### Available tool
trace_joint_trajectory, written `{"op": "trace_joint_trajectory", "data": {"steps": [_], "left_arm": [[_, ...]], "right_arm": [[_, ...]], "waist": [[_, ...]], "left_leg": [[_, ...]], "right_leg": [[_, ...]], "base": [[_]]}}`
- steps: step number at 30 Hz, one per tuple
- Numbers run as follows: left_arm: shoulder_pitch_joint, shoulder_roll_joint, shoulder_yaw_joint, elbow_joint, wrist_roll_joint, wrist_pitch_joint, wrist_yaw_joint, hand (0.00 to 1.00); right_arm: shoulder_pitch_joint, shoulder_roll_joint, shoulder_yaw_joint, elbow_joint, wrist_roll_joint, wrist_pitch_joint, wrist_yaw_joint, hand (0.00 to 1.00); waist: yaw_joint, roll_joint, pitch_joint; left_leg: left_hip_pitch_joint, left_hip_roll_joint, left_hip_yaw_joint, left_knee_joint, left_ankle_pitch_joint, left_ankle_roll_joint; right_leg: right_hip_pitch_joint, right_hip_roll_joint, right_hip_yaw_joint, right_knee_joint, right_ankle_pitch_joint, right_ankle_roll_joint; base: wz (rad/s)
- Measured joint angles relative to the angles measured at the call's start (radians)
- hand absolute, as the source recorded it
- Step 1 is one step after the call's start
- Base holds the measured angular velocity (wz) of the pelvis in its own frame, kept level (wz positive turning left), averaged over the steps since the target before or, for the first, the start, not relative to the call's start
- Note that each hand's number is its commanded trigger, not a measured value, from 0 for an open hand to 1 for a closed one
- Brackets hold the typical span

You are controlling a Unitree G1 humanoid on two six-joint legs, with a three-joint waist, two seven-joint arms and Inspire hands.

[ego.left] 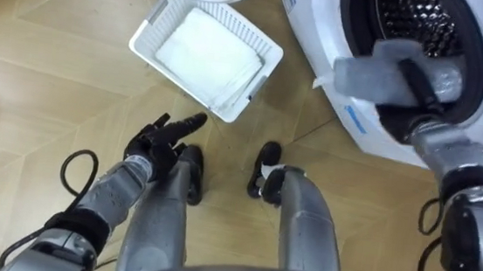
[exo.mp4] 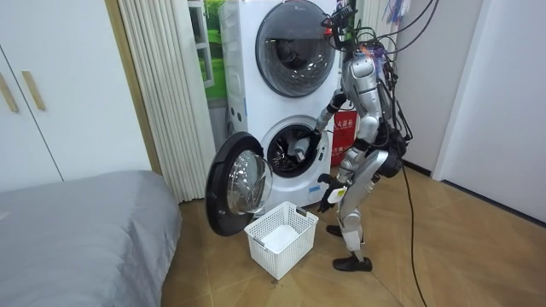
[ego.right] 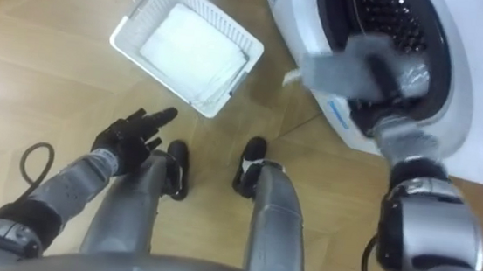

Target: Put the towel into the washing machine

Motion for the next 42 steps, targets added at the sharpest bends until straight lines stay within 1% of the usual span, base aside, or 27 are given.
{"op": "trace_joint_trajectory", "data": {"steps": [1,3,6,7,9,11,13,15,17,22,23,25,27,29,31,34,37,39,41,42], "left_arm": [[0.010,0.004,0.000,-0.017,0.006,0.000,0.010,0.00],[0.019,0.005,0.001,-0.025,0.007,0.000,0.015,0.00],[0.020,0.005,0.002,-0.025,0.006,0.000,0.031,0.00],[0.020,0.005,0.007,-0.025,0.006,0.000,0.039,0.00],[0.025,0.011,0.012,-0.040,0.007,-0.003,0.053,0.00],[0.035,0.012,0.019,-0.060,0.010,-0.007,0.066,0.00],[0.039,0.006,0.033,-0.076,0.049,-0.013,0.077,0.00],[0.036,0.003,0.041,-0.077,0.084,-0.016,0.083,0.00],[0.034,-0.004,0.043,-0.093,0.094,-0.029,0.085,0.00],[0.029,-0.004,0.041,-0.109,0.091,-0.039,0.093,0.00],[0.027,-0.005,0.040,-0.109,0.091,-0.041,0.093,0.00],[0.021,-0.007,0.039,-0.109,0.091,-0.047,0.094,0.00],[0.019,-0.012,0.035,-0.109,0.090,-0.054,0.094,0.00],[0.017,-0.014,0.012,-0.110,0.090,-0.067,0.095,0.00],[0.016,-0.015,0.001,-0.110,0.086,-0.071,0.095,0.00],[0.017,-0.021,-0.003,-0.110,0.085,-0.072,0.093,0.00],[0.014,-0.025,0.001,-0.109,0.091,-0.073,0.091,0.00],[0.011,-0.027,0.008,-0.107,0.092,-0.073,0.090,0.00],[0.012,-0.029,0.010,-0.102,0.092,-0.073,0.088,0.00],[0.013,-0.031,0.009,-0.094,0.093,-0.073,0.080,0.00]], "right_arm": [[-0.013,0.000,-0.018,0.000,0.033,0.011,-0.016,0.00],[-0.026,0.000,-0.040,0.003,0.067,0.026,-0.040,0.00],[-0.043,0.000,-0.054,0.004,0.131,0.027,-0.094,0.00],[-0.055,0.000,-0.073,0.004,0.144,0.027,-0.119,0.00],[-0.073,0.000,-0.088,0.004,0.165,0.027,-0.155,0.00],[-0.084,0.000,-0.129,0.006,0.181,0.027,-0.193,0.00],[-0.095,0.000,-0.187,0.005,0.192,0.022,-0.247,0.00],[-0.097,-0.002,-0.207,0.005,0.205,-0.005,-0.285,0.00],[-0.104,-0.005,-0.229,0.006,0.210,-0.044,-0.325,0.00],[-0.108,-0.006,-0.229,0.005,0.207,-0.106,-0.391,0.00],[-0.108,-0.006,-0.229,0.005,0.207,-0.111,-0.400,0.00],[-0.108,-0.006,-0.228,0.004,0.209,-0.145,-0.426,0.00],[-0.108,-0.006,-0.228,0.003,0.212,-0.169,-0.441,0.00],[-0.108,-0.006,-0.228,-0.003,0.217,-0.192,-0.453,0.00],[-0.108,-0.006,-0.228,-0.008,0.230,-0.208,-0.467,0.00],[-0.106,-0.006,-0.228,-0.016,0.249,-0.231,-0.484,0.00],[-0.104,-0.006,-0.228,-0.016,0.249,-0.255,-0.483,0.00],[-0.099,-0.006,-0.228,-0.015,0.249,-0.260,-0.480,0.00],[-0.092,-0.006,-0.228,-0.016,0.249,-0.260,-0.473,0.00],[-0.089,-0.006,-0.228,-0.016,0.249,-0.260,-0.466,0.00]], "waist": [[-0.010,-0.004,-0.0003],[-0.019,-0.007,0.0007],[-0.028,-0.015,0.0014],[-0.033,-0.018,0.0015],[-0.045,-0.018,0.0013],[-0.053,-0.019,0.0011],[-0.060,-0.019,0.0010],[-0.067,-0.019,0.0009],[-0.071,-0.018,0.0008],[-0.065,-0.017,0.0003],[-0.063,-0.017,0.0002],[-0.049,-0.012,-0.0007],[-0.042,-0.006,-0.0013],[-0.039,0.004,-0.0016],[-0.037,0.010,-0.0019],[-0.024,0.010,-0.0019],[-0.021,0.016,-0.0025],[-0.018,0.019,-0.0019],[-0.015,0.027,-0.0022],[-0.015,0.035,-0.0009]], "left_leg": [[-0.002,-0.001,-0.002,0.007,-0.002,0.003],[-0.003,-0.002,-0.004,0.020,-0.007,0.010],[-0.004,-0.012,-0.004,0.029,-0.011,0.018],[-0.004,-0.017,-0.004,0.029,-0.011,0.019],[-0.008,-0.019,-0.005,0.034,-0.015,0.026],[-0.015,-0.020,-0.002,0.042,-0.021,0.034],[-0.030,-0.024,-0.003,0.050,-0.025,0.042],[-0.034,-0.030,-0.001,0.057,-0.028,0.047],[-0.039,-0.032,0.001,0.058,-0.032,0.053],[-0.039,-0.032,0.003,0.057,-0.034,0.058],[-0.039,-0.032,0.003,0.057,-0.034,0.058],[-0.039,-0.032,0.003,0.057,-0.034,0.058],[-0.038,-0.032,0.003,0.057,-0.034,0.058],[-0.038,-0.032,0.003,0.053,-0.033,0.059],[-0.035,-0.033,0.005,0.047,-0.032,0.060],[-0.023,-0.035,0.019,0.034,-0.032,0.060],[-0.020,-0.040,0.019,0.028,-0.029,0.062],[-0.013,-0.040,0.018,0.026,-0.029,0.063],[0.002,-0.040,0.018,0.019,-0.029,0.063],[0.014,-0.042,0.018,0.011,-0.027,0.064]], "right_leg": [[0.000,-0.005,-0.003,0.010,-0.006,0.001],[0.000,-0.012,-0.004,0.026,-0.014,0.005],[-0.002,-0.026,-0.003,0.043,-0.022,0.014],[-0.002,-0.032,-0.005,0.045,-0.023,0.017],[-0.002,-0.035,-0.007,0.045,-0.024,0.022],[-0.008,-0.037,-0.007,0.047,-0.025,0.028],[-0.019,-0.044,-0.008,0.056,-0.023,0.034],[-0.021,-0.055,-0.015,0.065,-0.028,0.040],[-0.022,-0.060,-0.019,0.068,-0.032,0.045],[-0.021,-0.064,-0.019,0.067,-0.031,0.049],[-0.021,-0.064,-0.019,0.067,-0.031,0.049],[-0.022,-0.064,-0.019,0.067,-0.031,0.049],[-0.022,-0.064,-0.019,0.067,-0.031,0.049],[-0.022,-0.064,-0.020,0.064,-0.029,0.049],[-0.021,-0.064,-0.018,0.061,-0.028,0.049],[-0.021,-0.067,-0.008,0.061,-0.028,0.050],[-0.020,-0.074,-0.013,0.060,-0.028,0.051],[-0.011,-0.074,-0.016,0.057,-0.028,0.051],[0.004,-0.074,-0.019,0.049,-0.027,0.052],[0.017,-0.074,-0.020,0.042,-0.026,0.054]], "base": [[0.15],[0.11],[0.09],[0.07],[0.03],[0.00],[0.04],[0.12],[0.08],[0.00],[0.00],[0.00],[0.00],[0.00],[0.00],[-0.08],[0.03],[0.00],[0.00],[0.00]]}}
